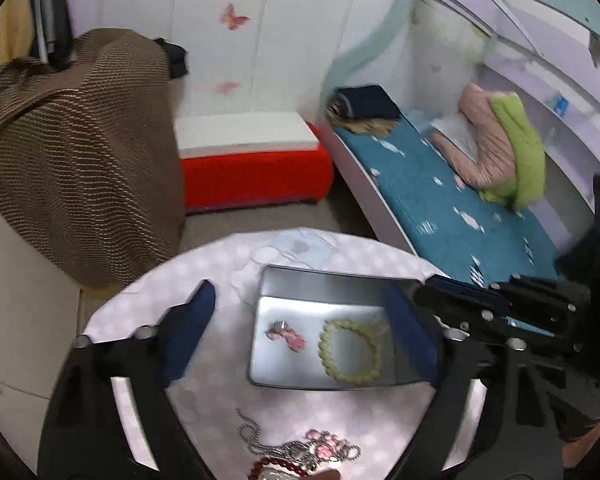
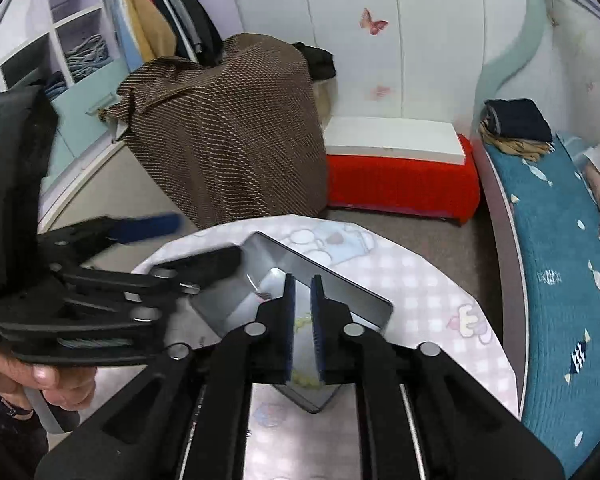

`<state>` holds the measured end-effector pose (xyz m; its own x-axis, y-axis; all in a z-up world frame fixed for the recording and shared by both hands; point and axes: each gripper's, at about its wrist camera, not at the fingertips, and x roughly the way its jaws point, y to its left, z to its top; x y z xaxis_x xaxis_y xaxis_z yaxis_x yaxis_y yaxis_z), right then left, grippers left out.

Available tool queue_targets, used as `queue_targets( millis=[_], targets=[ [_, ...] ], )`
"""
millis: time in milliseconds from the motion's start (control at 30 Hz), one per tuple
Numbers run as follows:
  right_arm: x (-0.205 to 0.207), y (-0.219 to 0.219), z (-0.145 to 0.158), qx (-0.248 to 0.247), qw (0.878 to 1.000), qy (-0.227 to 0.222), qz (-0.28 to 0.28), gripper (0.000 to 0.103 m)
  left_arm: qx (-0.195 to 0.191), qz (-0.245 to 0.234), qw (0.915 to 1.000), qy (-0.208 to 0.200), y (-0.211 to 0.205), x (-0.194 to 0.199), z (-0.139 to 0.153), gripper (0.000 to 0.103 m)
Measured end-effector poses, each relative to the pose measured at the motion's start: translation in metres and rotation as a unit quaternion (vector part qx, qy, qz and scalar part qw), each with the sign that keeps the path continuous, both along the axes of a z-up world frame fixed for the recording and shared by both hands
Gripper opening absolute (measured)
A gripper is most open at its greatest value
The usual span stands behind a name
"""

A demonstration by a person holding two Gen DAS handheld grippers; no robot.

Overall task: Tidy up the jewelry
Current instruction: 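Carry the earrings over the grey box and open both grippers, then move both grippers back over the red bead bracelet and pendant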

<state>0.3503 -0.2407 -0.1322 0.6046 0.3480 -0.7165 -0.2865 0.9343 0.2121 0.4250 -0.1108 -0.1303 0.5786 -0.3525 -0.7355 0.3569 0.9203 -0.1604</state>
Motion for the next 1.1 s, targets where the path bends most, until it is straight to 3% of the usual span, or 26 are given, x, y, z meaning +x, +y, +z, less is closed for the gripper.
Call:
queue_targets(
  millis=[133, 200, 267, 700, 1100],
  targets=[
    [-0.001, -0.005, -0.003, 0.005, 1.0, 0.0, -0.017, 0.047, 0.007, 0.017, 0.9998, -0.009, 0.01, -0.004, 0.003, 0.093],
    [-0.003, -0.009, -0.003, 0.007, 0.999, -0.006, -0.032, 0.085, 0.002, 0.032, 0.9994, -0.012, 0.019, -0.008, 0.005, 0.096],
    [-0.006, -0.012, -0.002, 0.014, 0.999, -0.017, -0.043, 0.095, 0.0, 0.049, 0.9986, -0.021, 0.029, -0.015, 0.009, 0.096],
    [-0.048, -0.002, 0.024, 0.006, 0.994, -0.072, -0.084, 0.095, 0.028, 0.109, 0.9886, -0.101, 0.071, -0.093, 0.031, 0.097],
    [-0.107, 0.007, 0.033, -0.006, 0.991, -0.101, -0.093, 0.095, 0.034, 0.137, 0.9829, -0.119, 0.089, -0.151, 0.032, 0.097]
  ],
)
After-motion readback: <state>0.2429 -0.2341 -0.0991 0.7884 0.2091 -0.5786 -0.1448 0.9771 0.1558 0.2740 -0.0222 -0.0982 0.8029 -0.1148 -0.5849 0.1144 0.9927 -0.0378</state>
